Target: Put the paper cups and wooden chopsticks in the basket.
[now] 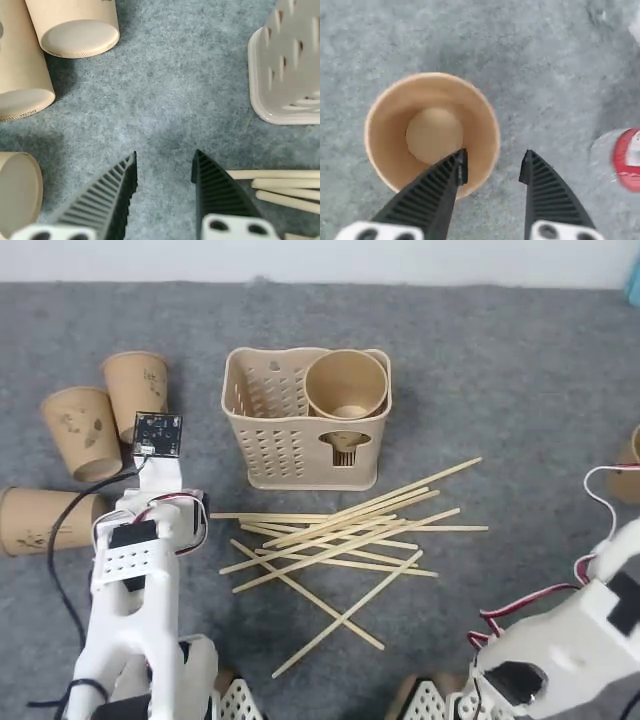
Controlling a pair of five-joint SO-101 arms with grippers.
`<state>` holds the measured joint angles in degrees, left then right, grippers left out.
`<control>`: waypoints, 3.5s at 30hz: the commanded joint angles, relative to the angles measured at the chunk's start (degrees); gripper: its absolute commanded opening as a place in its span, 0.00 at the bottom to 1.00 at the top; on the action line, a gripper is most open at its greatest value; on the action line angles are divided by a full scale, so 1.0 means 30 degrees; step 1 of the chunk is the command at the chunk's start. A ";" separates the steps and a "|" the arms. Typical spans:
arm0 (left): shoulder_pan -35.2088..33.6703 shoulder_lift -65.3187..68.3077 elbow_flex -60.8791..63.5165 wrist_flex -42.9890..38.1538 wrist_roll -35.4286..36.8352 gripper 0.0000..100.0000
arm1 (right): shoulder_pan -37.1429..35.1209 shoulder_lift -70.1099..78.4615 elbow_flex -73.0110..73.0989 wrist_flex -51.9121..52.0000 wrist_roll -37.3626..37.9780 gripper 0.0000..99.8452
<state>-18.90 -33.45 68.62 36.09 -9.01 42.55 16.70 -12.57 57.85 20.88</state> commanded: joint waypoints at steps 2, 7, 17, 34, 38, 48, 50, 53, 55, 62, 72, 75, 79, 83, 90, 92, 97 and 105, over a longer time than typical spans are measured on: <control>0.0029 -0.0088 -0.0659 0.0117 -0.0293 0.17 | 0.0220 0.0806 -0.0967 -0.0015 -0.0791 0.19; 0.0029 -0.0088 -0.0659 0.0117 -0.0293 0.17 | 0.0073 0.1949 -0.0967 -0.0015 -0.0908 0.18; 0.0029 -0.0088 -0.0659 0.0117 -0.0293 0.17 | 0.0044 0.2007 -0.0967 0.0161 -0.0908 0.01; 0.0029 -0.0088 -0.0659 0.0117 -0.0293 0.17 | -0.0747 0.1978 -0.8733 1.2498 -0.2110 0.01; 0.0029 -0.0088 -0.0659 0.0117 -0.0293 0.17 | -0.1538 0.1861 -1.0842 1.5136 -0.2227 0.01; 0.0000 -0.0088 -0.0659 0.0117 -0.0293 0.17 | -0.4059 -0.3267 -0.8088 1.5136 -0.3458 0.01; 0.0000 -0.0088 -0.0659 0.0117 -0.0293 0.17 | -0.4703 -0.5143 -0.5919 1.5077 -0.3458 0.01; 0.0000 -0.0088 -0.0659 0.0117 -0.0293 0.17 | -0.6022 -0.7956 -0.3458 1.5048 -0.3458 0.01; 0.0000 -0.0088 -0.0659 0.0117 -0.0293 0.17 | -0.6989 -0.9480 -0.2725 1.5048 -0.3516 0.01; 0.0000 -0.0088 -0.0659 0.0117 -0.0293 0.17 | -1.1443 -1.2088 -0.2725 1.4989 -0.5597 0.01; 0.0000 -0.0088 -0.0659 0.0117 -0.0293 0.17 | -1.8681 -1.2352 -0.7736 1.4960 -0.8586 0.01; 0.0000 -0.0088 -0.0659 0.0117 -0.0293 0.17 | -2.0615 -1.2322 -0.8908 1.4637 -0.8586 0.01; 0.0000 -0.0088 -0.0659 0.0117 -0.0293 0.17 | -2.1758 -1.1795 -0.8996 1.3524 -0.8498 0.01; 0.0000 -0.0088 -0.0689 0.0088 -0.0293 0.17 | -2.1788 -0.9509 -0.9114 1.3524 -0.8469 0.01; 0.0000 -0.0088 -0.0689 0.0059 -0.0293 0.17 | -2.1612 -0.7546 -0.9114 1.4022 -0.7678 0.01; 0.0000 -0.0088 -0.0689 0.0059 -0.0293 0.17 | -2.1377 -0.7399 -0.9114 1.3846 -0.7648 0.01; 0.0000 -0.0088 -0.0689 0.0059 -0.0293 0.17 | -2.0733 -0.7341 -0.9026 1.3612 -0.7619 0.01; 0.0000 -0.0088 -0.0689 0.0059 -0.0293 0.17 | -2.0469 -0.4996 -0.9114 1.3524 -0.7619 0.01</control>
<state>-18.90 -33.45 68.62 36.09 -9.10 -19.43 1.32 -37.63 99.69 -3.47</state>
